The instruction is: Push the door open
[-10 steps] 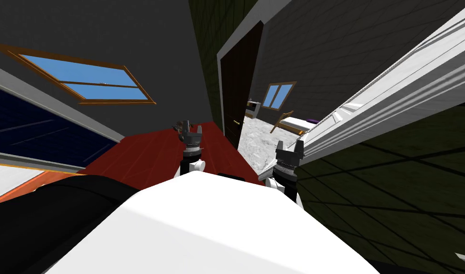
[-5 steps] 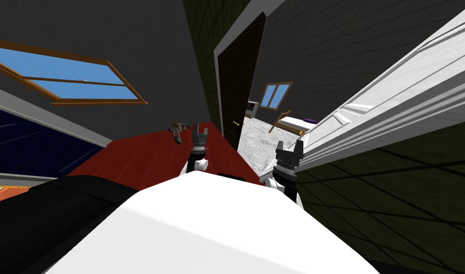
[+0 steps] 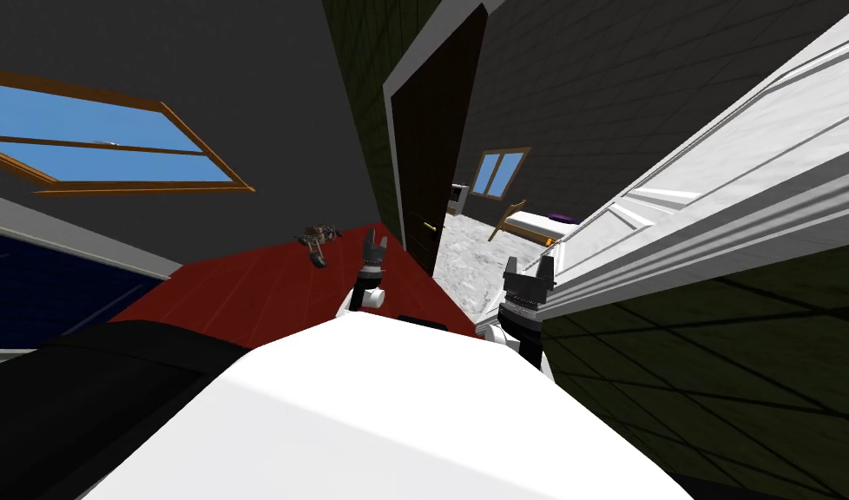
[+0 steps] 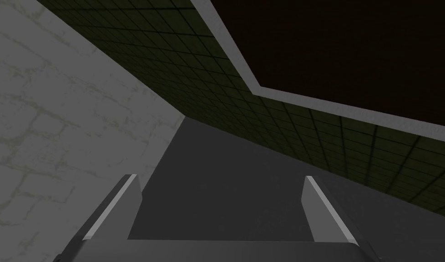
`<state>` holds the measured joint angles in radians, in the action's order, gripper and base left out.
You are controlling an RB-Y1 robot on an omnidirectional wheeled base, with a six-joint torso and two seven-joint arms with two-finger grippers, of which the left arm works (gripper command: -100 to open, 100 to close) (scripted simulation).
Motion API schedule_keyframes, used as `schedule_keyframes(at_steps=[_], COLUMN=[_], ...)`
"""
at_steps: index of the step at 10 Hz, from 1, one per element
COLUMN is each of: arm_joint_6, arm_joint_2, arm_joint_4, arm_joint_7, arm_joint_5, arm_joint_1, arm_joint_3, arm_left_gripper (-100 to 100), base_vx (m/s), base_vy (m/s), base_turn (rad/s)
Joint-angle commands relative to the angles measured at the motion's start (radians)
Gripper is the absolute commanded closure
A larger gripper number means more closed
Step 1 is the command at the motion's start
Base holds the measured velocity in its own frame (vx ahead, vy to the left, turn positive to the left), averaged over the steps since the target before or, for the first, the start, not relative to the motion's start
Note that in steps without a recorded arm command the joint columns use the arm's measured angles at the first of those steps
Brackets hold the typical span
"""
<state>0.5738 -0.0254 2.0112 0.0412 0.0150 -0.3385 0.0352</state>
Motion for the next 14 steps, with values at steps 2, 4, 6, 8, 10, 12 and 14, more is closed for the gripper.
schedule_keyframes(at_steps=[2,4,6,8,10,12,14], arm_joint_6=[-0.011,-0.018,-0.025,-0.032,-0.039,-0.043,-0.05], arm_joint_2=[-0.015,-0.022,-0.029,-0.034,-0.038,-0.041,-0.043], arm_joint_4=[-0.066,-0.123,-0.18,-0.238,-0.301,-0.332,-0.388], arm_joint_7=[0.007,0.011,0.015,0.018,0.022,0.024,0.028], arm_joint_5=[-0.002,-0.005,-0.008,-0.011,-0.014,-0.016,-0.02], arm_joint_1=[0.042,0.077,0.112,0.149,0.186,0.205,0.244], arm_joint_3=[0.005,0.013,0.02,0.027,0.035,0.039,0.047], arm_left_gripper=[-100,-100,-100,-100,-100,-100,-100], base_vx=[0.082,0.082,0.093,0.079,0.088,0.055,0.071], base_vy=[0.072,0.087,0.085,0.099,0.098,0.056,0.076], base_turn=[-0.081,-0.07,-0.1,-0.093,-0.092,-0.044,-0.102])
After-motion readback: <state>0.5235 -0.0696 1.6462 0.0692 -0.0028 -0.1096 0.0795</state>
